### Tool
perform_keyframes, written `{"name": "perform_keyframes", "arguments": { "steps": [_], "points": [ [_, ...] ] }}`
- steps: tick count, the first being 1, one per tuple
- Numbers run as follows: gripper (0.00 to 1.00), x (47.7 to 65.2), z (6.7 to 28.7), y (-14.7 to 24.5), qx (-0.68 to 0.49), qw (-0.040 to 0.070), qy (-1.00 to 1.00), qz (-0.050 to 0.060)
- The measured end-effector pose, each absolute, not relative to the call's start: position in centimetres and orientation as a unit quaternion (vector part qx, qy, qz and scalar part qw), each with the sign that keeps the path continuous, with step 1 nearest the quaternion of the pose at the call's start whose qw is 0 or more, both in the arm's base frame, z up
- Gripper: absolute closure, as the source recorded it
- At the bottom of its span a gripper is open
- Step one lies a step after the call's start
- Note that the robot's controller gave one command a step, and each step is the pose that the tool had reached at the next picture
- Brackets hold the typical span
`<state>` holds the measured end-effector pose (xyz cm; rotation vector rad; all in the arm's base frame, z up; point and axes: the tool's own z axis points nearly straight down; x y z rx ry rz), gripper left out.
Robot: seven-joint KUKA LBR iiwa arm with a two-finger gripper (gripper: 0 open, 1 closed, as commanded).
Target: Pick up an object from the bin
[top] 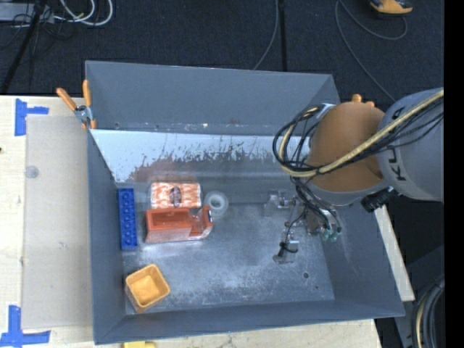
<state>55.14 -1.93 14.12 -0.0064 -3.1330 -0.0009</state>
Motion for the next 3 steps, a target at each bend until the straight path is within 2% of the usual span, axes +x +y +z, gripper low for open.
{"name": "perform_keyframes", "arguments": {
  "steps": [1,2,3],
  "points": [
    [0.00,55.3,14.6,-1.9,-0.002,0.001,-1.000,0.000],
    [0.00,60.4,9.4,-0.1,0.040,-0.001,-0.999,0.000],
    [0.00,60.9,10.3,7.4,0.030,0.002,-1.000,0.000]
  ]
}}
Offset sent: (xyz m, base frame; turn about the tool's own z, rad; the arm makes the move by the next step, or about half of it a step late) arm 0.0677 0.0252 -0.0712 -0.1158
